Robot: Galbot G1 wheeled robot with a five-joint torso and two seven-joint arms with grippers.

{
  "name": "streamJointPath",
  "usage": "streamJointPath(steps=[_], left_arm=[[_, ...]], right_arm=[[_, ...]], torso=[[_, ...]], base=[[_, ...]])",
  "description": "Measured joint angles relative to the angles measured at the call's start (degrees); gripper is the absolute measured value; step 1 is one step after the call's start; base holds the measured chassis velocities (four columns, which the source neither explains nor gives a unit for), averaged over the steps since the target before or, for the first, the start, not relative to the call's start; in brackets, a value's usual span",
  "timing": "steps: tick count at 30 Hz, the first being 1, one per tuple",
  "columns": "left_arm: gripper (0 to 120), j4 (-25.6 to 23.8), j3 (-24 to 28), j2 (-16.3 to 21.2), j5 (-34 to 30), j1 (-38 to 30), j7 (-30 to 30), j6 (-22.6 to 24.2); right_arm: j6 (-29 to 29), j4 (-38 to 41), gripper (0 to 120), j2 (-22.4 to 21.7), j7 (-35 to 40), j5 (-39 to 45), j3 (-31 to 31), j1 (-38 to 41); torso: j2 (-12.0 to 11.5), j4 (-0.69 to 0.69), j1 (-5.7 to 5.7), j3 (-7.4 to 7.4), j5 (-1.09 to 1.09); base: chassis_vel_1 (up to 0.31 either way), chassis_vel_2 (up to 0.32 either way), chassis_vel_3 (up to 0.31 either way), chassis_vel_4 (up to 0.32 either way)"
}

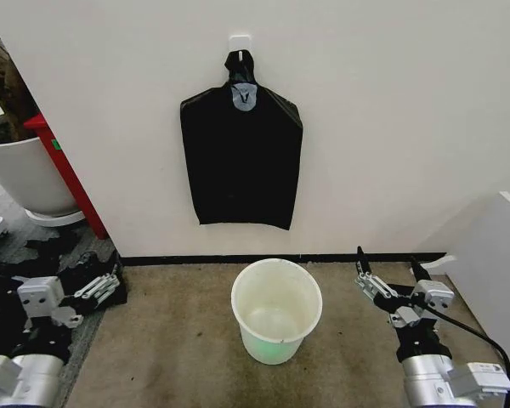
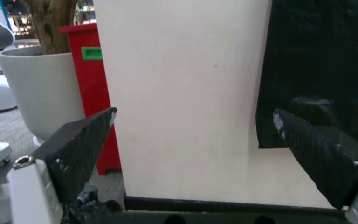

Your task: Place the garbage bag over the trash bin.

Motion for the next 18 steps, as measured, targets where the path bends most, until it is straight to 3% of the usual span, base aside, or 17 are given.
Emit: streamJointPath(steps=[5,15,18], left_arm=[[100,0.2,-0.5,1.0,-1.9,2.6,-0.1,-1.3],[100,0.4,-0.9,2.1,-4.7,8.2,-0.3,-5.6],[100,0.4,-1.0,2.2,-5.0,8.8,-0.4,-6.4]], right_arm=[[-4.5,-2.0,100,-7.3,4.2,8.5,-0.3,5.4],[-5.0,-2.4,100,-8.2,4.6,9.8,-0.5,6.3],[-4.9,-4.4,100,-10.2,5.0,13.8,-2.8,9.9]], torso=[[0.0,0.02,0.00,0.00,-0.01],[0.0,0.01,0.00,0.00,0.00],[0.0,-0.01,0.00,0.00,-0.01]], base=[[0.000,0.000,0.000,0.000],[0.000,0.000,0.000,0.000],[0.000,0.000,0.000,0.000]])
